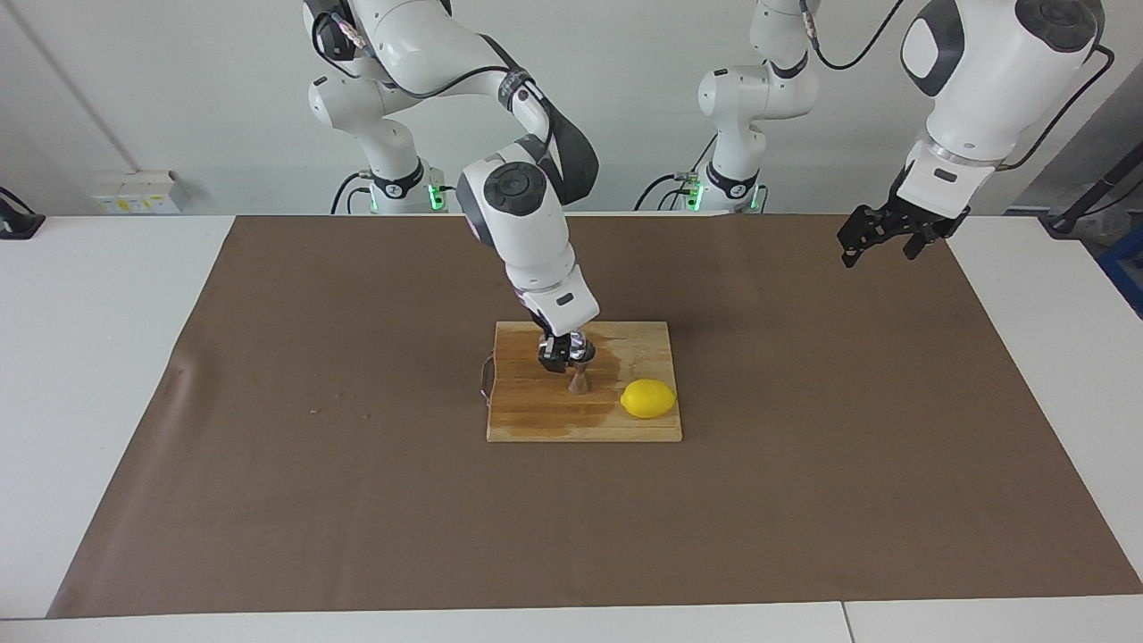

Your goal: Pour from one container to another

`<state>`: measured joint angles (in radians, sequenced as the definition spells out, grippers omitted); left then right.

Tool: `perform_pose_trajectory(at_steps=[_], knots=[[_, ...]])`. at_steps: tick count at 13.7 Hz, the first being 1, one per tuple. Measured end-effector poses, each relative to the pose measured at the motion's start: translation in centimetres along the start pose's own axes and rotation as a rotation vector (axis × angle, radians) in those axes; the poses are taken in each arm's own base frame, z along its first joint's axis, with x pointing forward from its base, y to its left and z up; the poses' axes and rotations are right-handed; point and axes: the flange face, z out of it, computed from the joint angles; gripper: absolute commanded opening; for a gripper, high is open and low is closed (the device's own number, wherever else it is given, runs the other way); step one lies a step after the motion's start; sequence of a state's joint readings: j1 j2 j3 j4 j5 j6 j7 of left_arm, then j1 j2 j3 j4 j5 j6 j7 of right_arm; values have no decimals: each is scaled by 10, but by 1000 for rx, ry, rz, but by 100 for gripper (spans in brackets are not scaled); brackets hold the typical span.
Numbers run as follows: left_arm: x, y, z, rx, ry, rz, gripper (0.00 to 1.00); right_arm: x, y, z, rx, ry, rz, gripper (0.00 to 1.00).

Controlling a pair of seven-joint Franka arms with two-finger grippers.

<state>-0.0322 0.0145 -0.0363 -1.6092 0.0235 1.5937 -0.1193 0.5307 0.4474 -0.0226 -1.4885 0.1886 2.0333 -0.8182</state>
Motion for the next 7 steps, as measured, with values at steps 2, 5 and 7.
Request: perform_pose_trajectory(at_steps=[2,5,7], knots=[[0,0,0,0,0,0,100,0,0,0,-1,-7,-4,10],[0,0,0,0,0,0,100,1,-4,-1,3,-28,-16,9],[0,0,0,0,0,0,100,5,-6,-3,1,-26,-24,8]])
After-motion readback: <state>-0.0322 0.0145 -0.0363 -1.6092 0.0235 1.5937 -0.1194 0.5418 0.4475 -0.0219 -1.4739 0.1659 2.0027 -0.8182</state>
